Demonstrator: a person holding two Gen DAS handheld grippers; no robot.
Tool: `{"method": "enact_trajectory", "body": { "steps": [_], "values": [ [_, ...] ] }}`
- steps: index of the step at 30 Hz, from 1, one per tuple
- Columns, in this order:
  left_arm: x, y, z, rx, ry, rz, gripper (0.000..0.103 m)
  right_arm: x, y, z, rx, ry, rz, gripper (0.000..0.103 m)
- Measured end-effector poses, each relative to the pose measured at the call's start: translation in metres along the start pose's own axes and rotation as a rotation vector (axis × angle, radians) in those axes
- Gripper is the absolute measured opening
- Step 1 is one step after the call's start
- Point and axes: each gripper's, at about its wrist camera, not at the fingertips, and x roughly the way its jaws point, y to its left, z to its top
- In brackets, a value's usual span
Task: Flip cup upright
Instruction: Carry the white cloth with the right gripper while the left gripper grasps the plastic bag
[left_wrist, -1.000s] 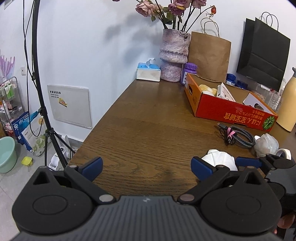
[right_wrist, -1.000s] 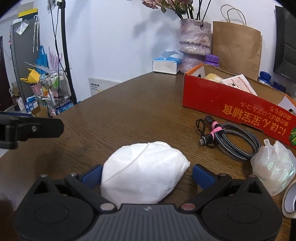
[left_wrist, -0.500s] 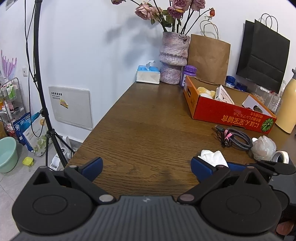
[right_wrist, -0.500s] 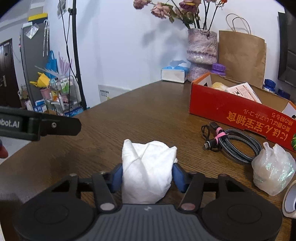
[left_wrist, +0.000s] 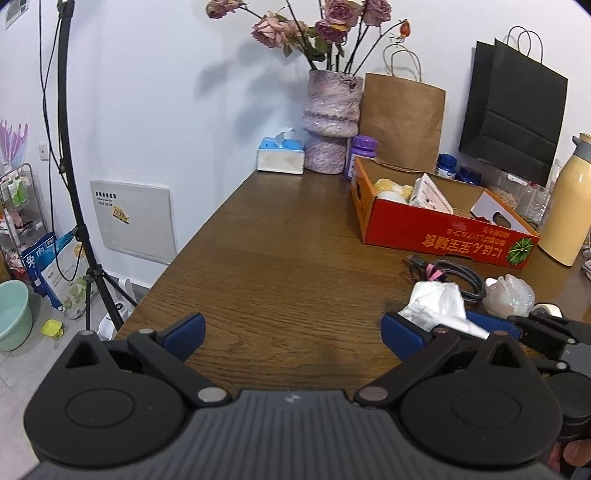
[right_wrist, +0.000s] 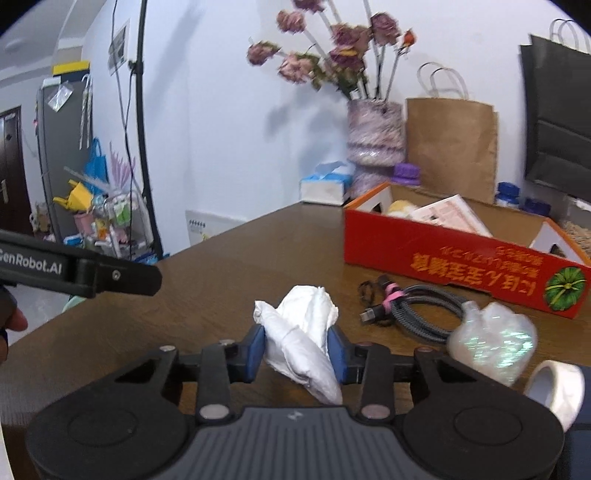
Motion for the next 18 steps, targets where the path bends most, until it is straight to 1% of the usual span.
{"method": "enact_trajectory", "body": {
  "steps": [10,18],
  "values": [
    [0.007,-0.033,0.002,0.026,0.009,-0.023,0.103,-0.035,-0.04,-0.001,0.054,-0.12,-0.066,0.036],
    [0.017,-0.059,0.007,0.042,0.021,-0.057,0.103,-0.054,-0.075,-0.004,0.088,-0.173,-0.131,0.036]
  ]
}}
